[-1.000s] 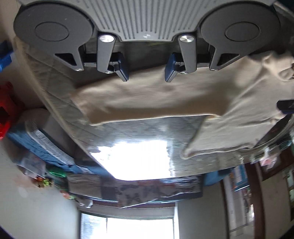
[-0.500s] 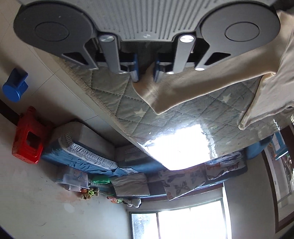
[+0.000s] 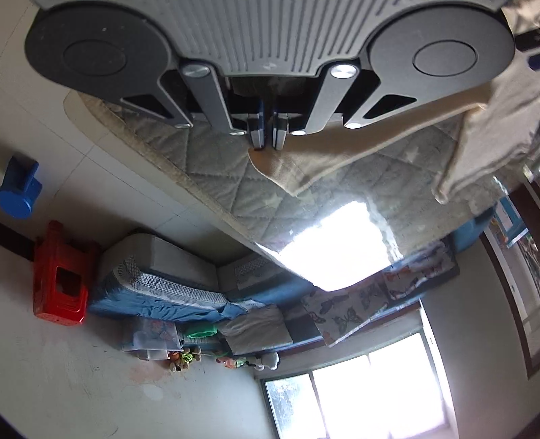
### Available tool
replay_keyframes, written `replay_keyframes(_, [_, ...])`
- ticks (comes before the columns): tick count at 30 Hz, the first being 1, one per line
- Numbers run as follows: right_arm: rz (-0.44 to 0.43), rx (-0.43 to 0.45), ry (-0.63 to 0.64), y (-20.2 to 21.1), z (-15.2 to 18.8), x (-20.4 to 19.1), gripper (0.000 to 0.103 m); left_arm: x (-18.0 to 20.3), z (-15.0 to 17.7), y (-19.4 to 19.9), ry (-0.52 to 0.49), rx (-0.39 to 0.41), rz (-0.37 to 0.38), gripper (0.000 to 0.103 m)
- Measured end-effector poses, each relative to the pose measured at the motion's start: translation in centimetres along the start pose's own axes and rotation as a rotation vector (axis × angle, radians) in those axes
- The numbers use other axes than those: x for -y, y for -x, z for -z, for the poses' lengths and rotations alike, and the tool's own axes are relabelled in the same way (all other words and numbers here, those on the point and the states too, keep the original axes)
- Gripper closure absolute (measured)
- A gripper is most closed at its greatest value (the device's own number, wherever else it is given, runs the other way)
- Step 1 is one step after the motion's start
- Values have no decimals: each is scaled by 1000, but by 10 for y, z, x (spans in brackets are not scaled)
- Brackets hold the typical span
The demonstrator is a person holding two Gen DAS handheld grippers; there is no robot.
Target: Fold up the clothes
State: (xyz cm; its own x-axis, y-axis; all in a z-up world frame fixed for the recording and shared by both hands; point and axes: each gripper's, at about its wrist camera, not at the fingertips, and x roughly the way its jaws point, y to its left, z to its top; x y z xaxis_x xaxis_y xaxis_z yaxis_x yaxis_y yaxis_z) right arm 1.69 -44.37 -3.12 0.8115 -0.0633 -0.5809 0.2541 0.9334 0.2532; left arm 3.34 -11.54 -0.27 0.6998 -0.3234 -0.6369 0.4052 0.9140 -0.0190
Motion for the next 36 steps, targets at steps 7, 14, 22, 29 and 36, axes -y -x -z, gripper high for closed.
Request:
replay_keyframes(7, [-190, 90, 110, 51, -32, -49, 99, -14, 0, 7, 50, 20, -14, 50])
replay_keyframes(14, [-433, 141, 301, 89, -47, -134, 99, -55, 7, 34, 152, 61, -74, 50])
replay_keyframes(22, [-697, 10, 496, 79, -10, -245, 99, -104, 28, 63, 261, 83, -184, 48])
replay_keyframes(29, [-792, -140, 613, 67, 33, -288, 93, -128, 46, 81, 301, 80, -232, 47])
replay_keyframes(36, [-632, -151, 675, 59, 33, -250, 90, -130, 49, 85, 268, 84, -216, 48])
